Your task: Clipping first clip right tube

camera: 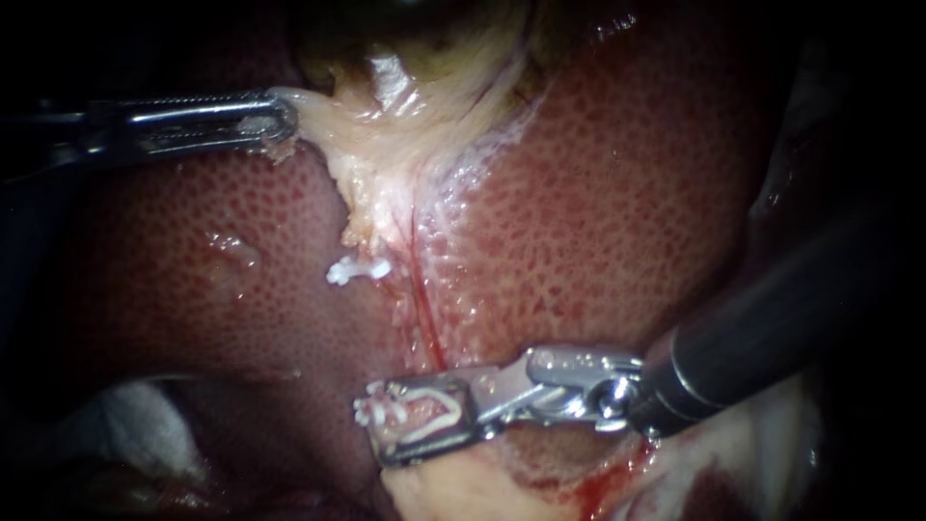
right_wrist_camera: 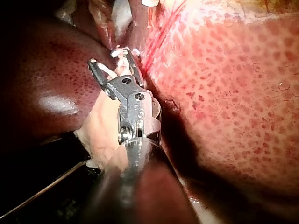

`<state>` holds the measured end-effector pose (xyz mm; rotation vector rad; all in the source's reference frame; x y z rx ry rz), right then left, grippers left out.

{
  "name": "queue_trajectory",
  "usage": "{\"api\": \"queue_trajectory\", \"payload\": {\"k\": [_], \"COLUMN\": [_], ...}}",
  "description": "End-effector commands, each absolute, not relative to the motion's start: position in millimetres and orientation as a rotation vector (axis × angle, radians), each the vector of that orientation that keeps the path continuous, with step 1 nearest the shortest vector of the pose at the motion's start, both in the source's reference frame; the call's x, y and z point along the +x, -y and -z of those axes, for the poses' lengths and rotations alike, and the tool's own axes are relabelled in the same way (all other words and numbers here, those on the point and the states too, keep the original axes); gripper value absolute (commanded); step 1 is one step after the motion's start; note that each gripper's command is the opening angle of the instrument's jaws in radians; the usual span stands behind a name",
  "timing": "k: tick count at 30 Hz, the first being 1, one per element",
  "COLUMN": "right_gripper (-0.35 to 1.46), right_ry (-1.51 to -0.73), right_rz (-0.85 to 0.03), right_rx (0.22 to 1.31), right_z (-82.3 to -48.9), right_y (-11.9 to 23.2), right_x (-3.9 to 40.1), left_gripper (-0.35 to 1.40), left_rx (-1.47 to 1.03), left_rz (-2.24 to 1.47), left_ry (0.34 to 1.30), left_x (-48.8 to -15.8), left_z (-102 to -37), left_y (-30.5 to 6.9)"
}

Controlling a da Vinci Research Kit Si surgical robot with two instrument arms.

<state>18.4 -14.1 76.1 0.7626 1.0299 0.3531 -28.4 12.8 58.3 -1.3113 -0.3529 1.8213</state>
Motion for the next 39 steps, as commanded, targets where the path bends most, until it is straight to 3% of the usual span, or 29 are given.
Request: {"api": "queue_trajectory", "payload": {"k": [1,9,15,39], "right_gripper": [0.50,0.50,0.50,0.50], "right_ry": [-1.025,-1.027,-1.025,-1.020], "right_rz": [-0.354,-0.357,-0.376,-0.373], "right_rx": [0.759,0.712,0.694,0.690], "right_z": [-75.8,-73.6,-73.9,-78.9], "right_y": [13.8,10.2,8.6,10.5], "right_x": [18.1,15.4,14.4,17.2], "left_gripper": [-0.35,-0.35,-0.35,-0.35], "left_rx": [-1.311,-1.311,-1.311,-1.311], "left_rz": [-1.821,-1.821,-1.821,-1.821], "left_ry": [0.353,0.353,0.353,0.352], "left_x": [-28.4,-28.4,-28.4,-28.5], "left_z": [-58.3,-58.3,-58.3,-58.2], "left_y": [-12.8,-12.8,-12.8,-12.8]}}
